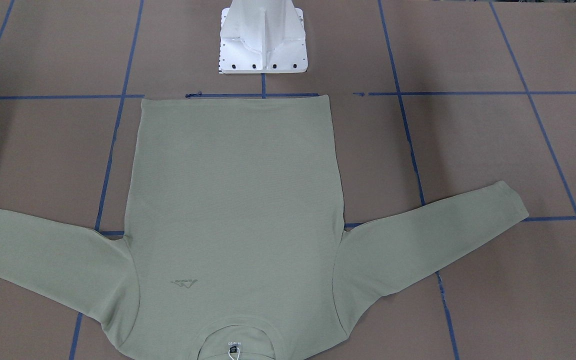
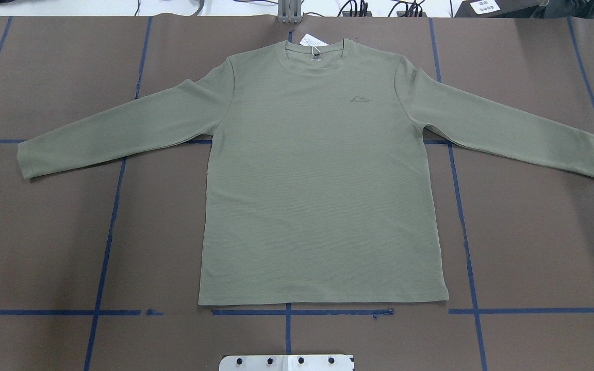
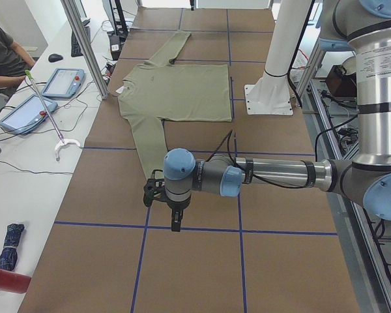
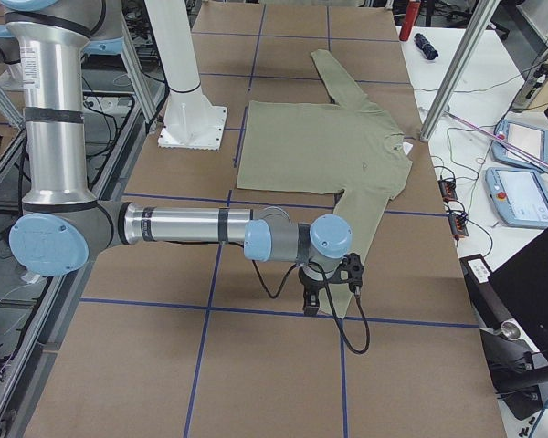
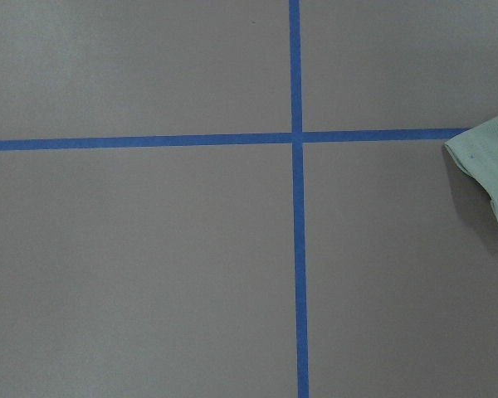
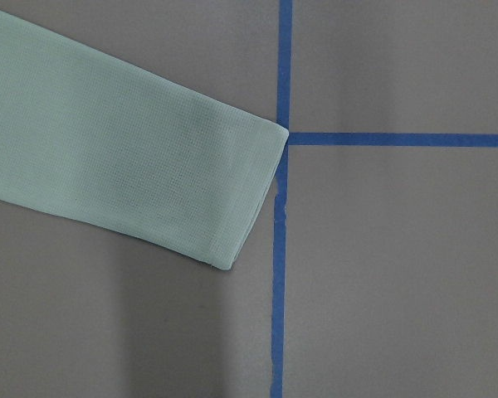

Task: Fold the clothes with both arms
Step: 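Lower the right gripper onto the sleeve cuff farthest from the left arm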

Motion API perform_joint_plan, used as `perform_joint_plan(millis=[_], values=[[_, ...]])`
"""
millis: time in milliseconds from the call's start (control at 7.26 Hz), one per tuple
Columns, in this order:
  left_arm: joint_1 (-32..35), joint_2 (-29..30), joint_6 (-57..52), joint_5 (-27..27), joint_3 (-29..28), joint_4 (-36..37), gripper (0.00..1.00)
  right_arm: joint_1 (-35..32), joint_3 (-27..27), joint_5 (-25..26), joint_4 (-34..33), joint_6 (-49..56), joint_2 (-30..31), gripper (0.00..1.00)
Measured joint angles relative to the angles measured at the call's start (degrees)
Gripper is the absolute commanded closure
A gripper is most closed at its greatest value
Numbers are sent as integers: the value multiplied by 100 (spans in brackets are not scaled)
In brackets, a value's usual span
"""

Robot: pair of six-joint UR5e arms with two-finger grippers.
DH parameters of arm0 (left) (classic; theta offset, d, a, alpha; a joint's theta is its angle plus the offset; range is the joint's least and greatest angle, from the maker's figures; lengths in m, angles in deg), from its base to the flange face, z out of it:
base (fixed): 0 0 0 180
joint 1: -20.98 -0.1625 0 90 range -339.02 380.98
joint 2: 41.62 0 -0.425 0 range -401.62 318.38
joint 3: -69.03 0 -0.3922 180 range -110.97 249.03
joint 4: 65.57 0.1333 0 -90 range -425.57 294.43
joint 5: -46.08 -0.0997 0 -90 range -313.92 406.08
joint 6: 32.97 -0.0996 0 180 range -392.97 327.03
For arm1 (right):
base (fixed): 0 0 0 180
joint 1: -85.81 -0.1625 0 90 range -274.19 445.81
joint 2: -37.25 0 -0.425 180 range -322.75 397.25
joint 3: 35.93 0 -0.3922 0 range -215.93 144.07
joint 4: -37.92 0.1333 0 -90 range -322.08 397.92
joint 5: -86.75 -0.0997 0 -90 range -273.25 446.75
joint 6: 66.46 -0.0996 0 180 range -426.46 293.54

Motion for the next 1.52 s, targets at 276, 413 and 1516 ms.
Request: perform_joint_plan(millis=[276,413,1516], values=[[-40,19,-7,4,20,-49,0,0,15,6,5,-1,-7,0],[-83,84,-24,3,-40,-192,0,0,19,7,10,2,-24,0],[-498,645,-11,582,-337,-1118,0,139,-1864,-8,2468,-524,-686,0]])
